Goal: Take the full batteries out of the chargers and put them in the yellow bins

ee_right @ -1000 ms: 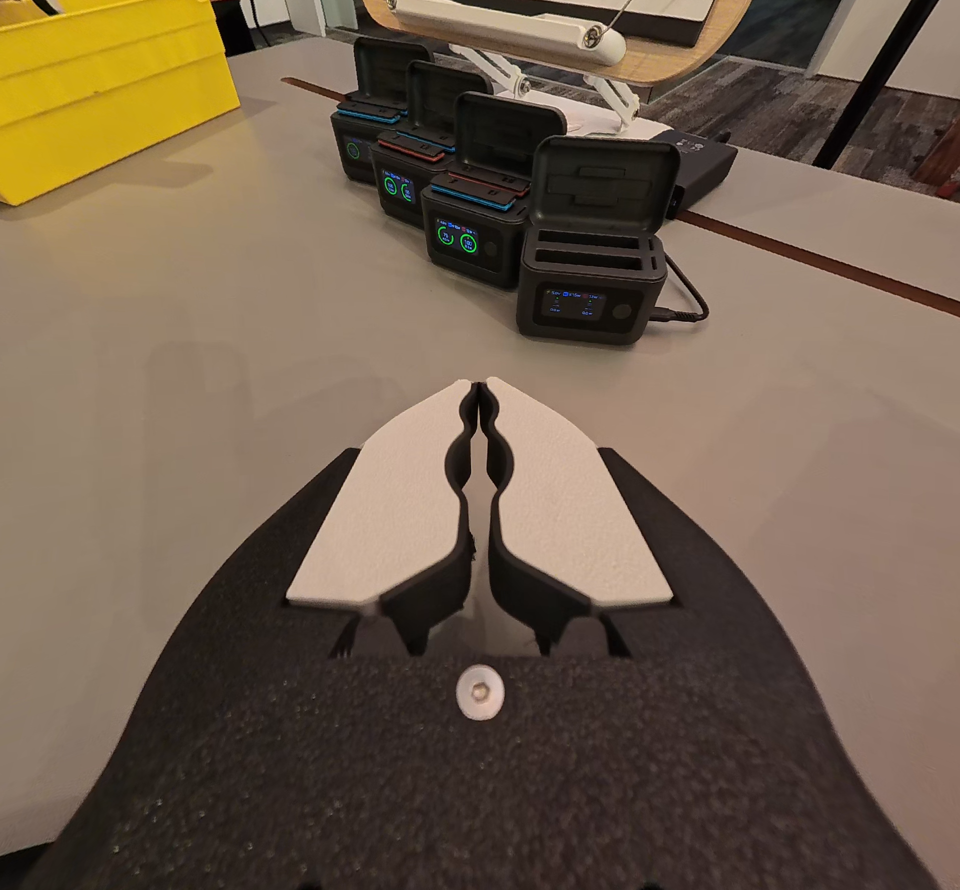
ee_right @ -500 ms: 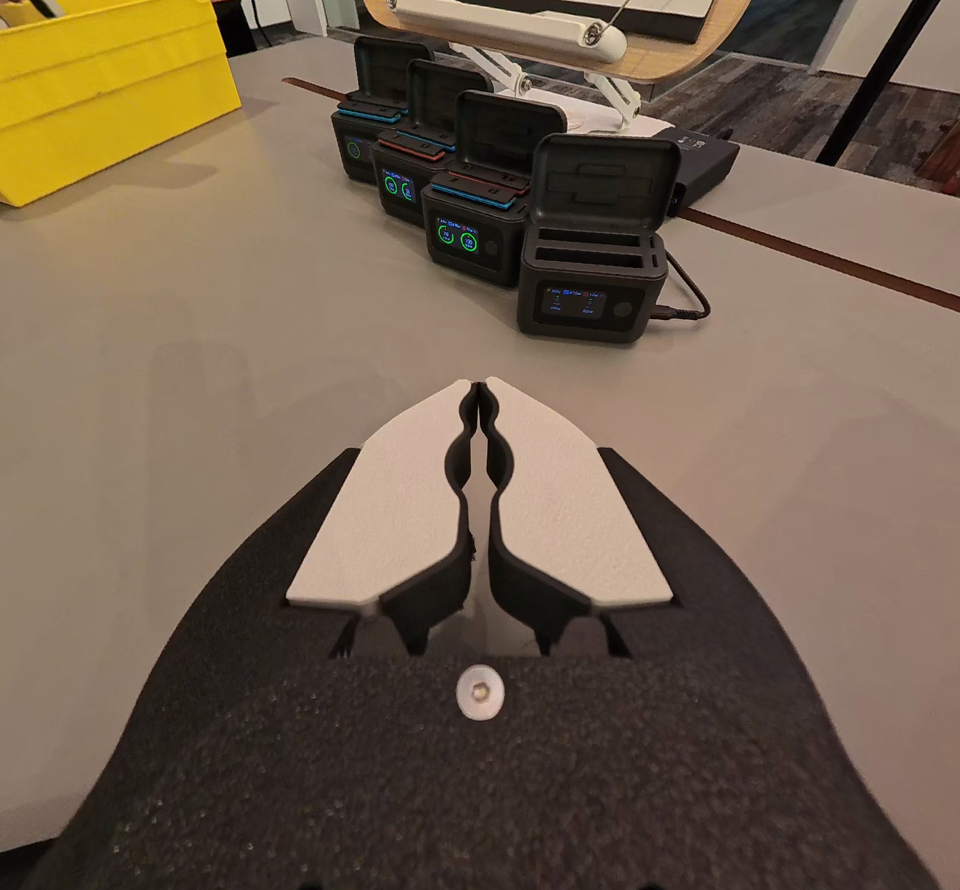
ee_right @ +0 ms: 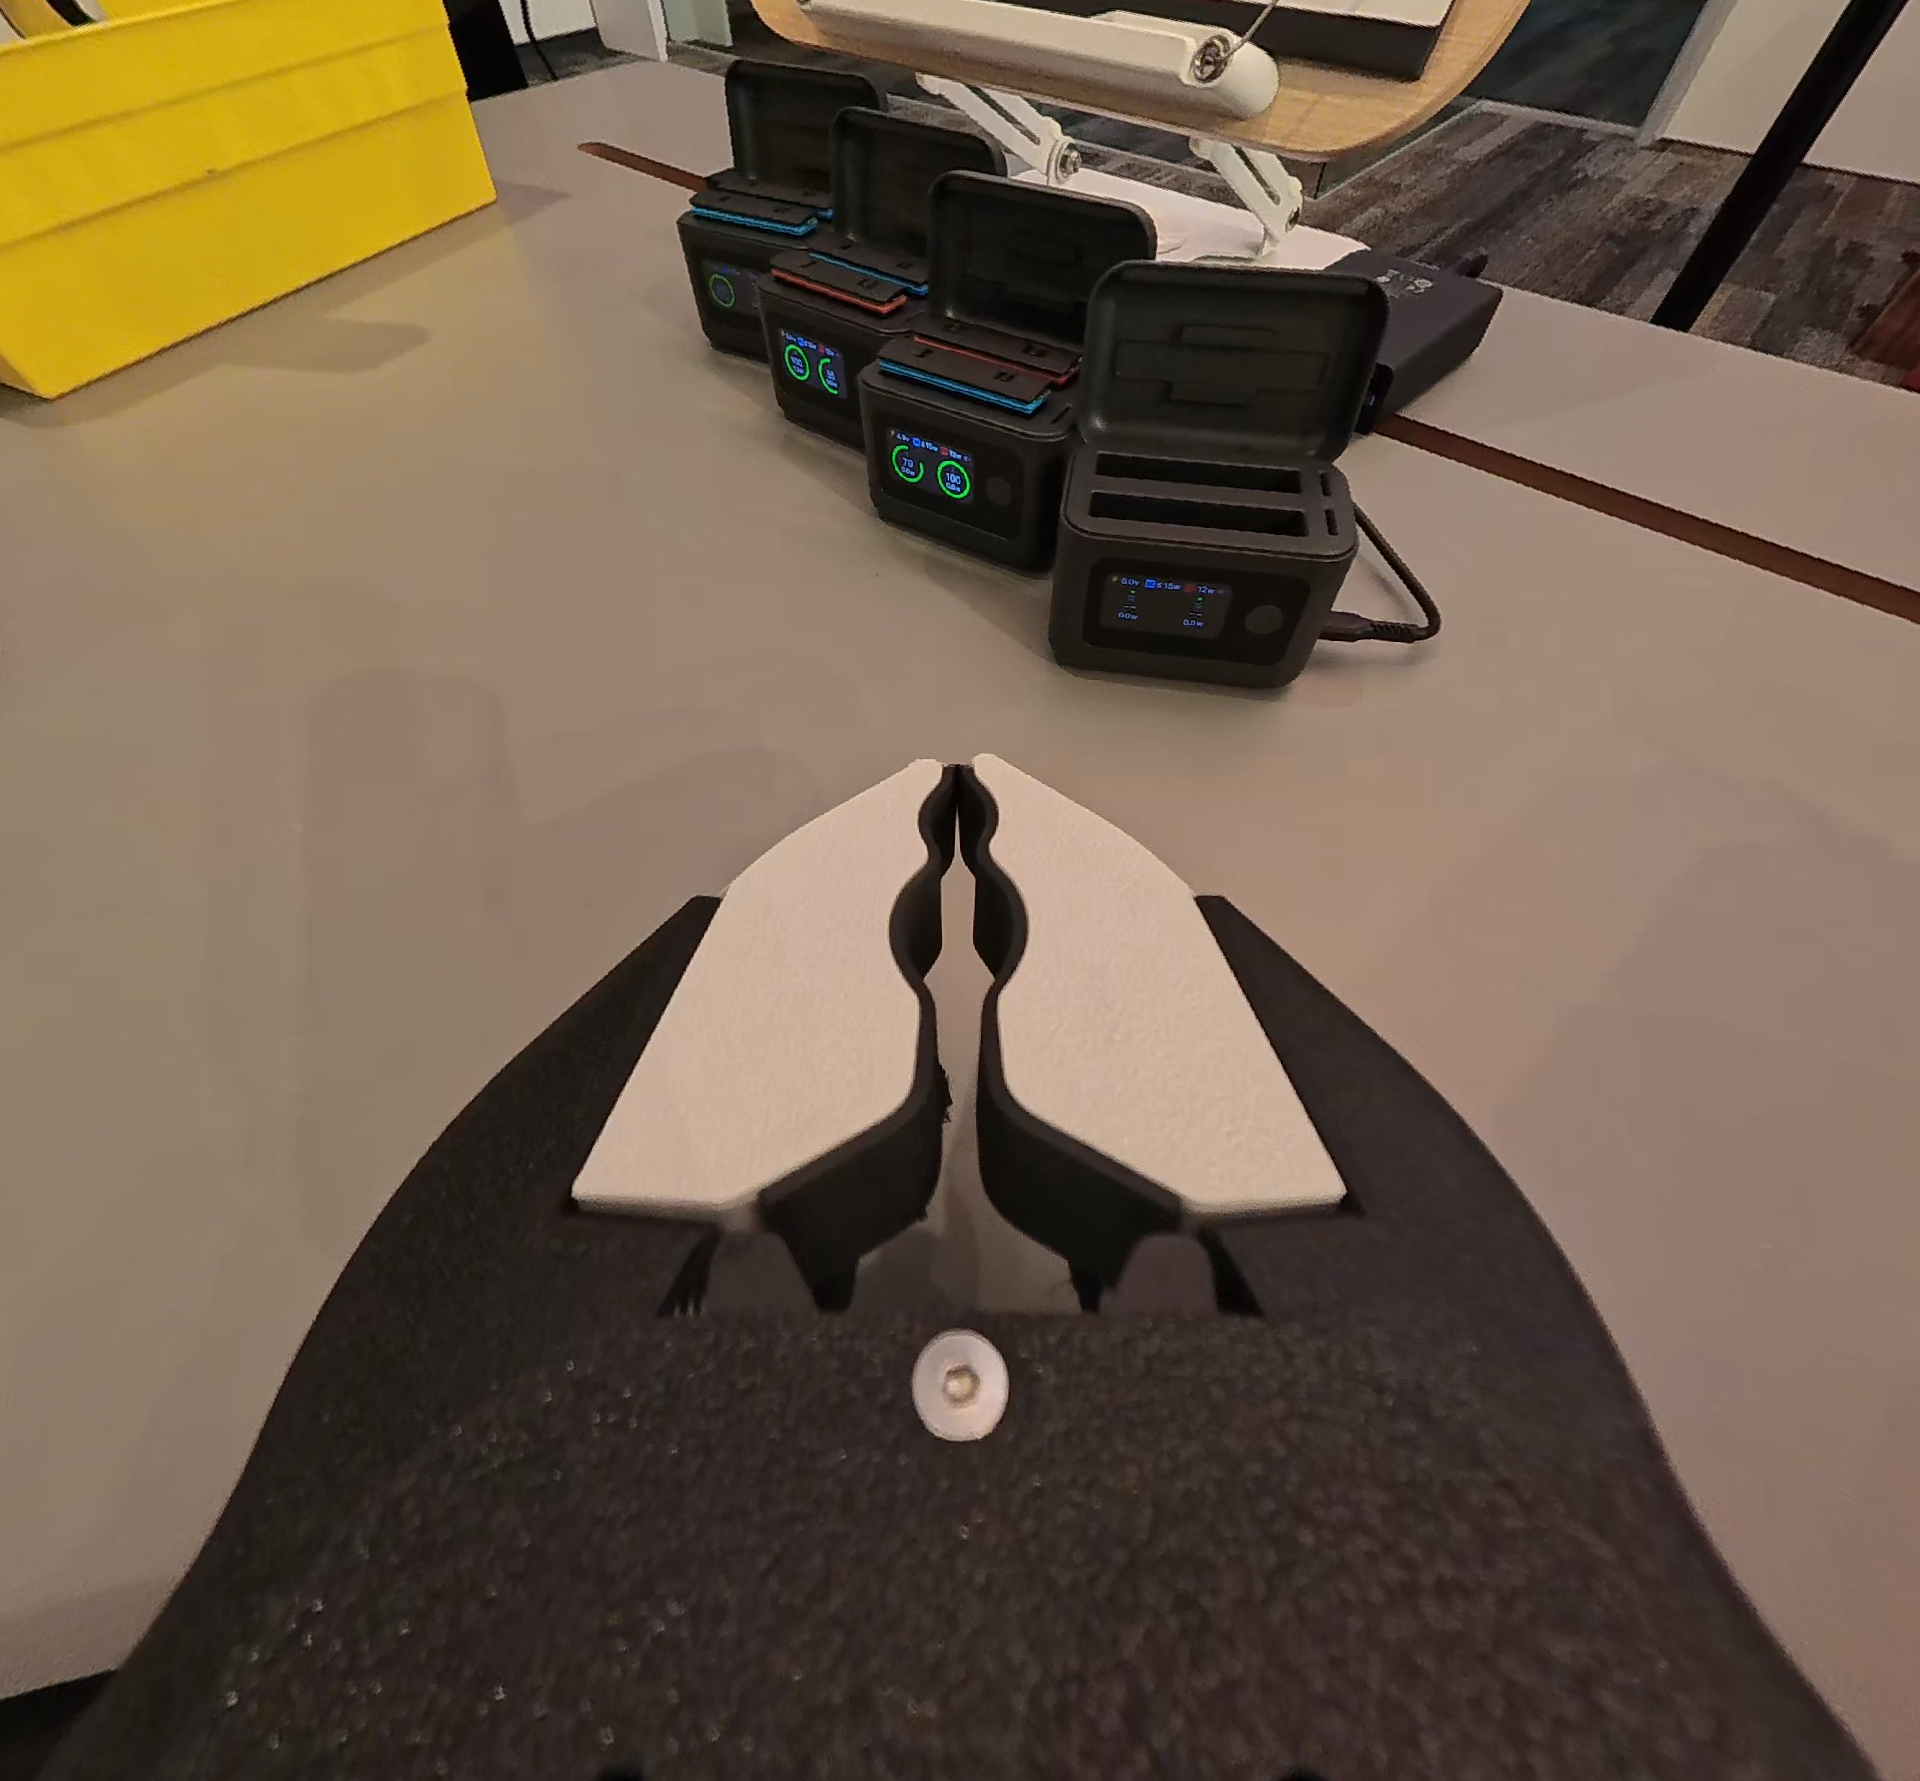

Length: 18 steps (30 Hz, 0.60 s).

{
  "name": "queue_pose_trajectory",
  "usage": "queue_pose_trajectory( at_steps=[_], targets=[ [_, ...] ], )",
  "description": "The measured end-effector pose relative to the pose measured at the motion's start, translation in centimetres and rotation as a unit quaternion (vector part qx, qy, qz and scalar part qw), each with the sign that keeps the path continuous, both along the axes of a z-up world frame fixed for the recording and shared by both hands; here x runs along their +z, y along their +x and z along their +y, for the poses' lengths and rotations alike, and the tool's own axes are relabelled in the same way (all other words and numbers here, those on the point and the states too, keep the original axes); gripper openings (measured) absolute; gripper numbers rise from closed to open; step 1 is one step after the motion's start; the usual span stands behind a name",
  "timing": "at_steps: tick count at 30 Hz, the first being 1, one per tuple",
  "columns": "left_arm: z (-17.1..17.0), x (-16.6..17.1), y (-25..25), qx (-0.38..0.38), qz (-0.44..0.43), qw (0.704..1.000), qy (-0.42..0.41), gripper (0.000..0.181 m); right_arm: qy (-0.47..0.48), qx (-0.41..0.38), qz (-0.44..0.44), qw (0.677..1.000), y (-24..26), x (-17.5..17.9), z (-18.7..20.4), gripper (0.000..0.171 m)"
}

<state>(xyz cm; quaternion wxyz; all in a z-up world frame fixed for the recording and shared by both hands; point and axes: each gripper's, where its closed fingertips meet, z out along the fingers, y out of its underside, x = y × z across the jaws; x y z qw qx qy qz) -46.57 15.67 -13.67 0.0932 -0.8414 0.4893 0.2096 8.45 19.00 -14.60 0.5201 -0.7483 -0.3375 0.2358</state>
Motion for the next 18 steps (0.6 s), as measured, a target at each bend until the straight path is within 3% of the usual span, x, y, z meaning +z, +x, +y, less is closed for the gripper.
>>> queue_pose_trajectory(
  at_steps=[10, 14, 18],
  targets=[
    [-0.2, -0.4, -0.4, 0.059, -0.005, 0.998, -0.025, 0.047, -0.002, 0.001, 0.000, 1.000, 0.0, 0.0, -0.1, 0.000],
    [-0.8, -0.2, -0.4, 0.048, 0.008, 0.998, -0.046, 0.060, -0.003, 0.002, 0.000, 1.000, 0.0, -0.1, -0.1, 0.000],
    [-1.1, 0.5, -0.2, 0.034, -0.004, 0.998, -0.052, 0.061, -0.006, 0.005, -0.003, 1.000, -0.1, -0.2, -0.1, 0.000]
  ],
)
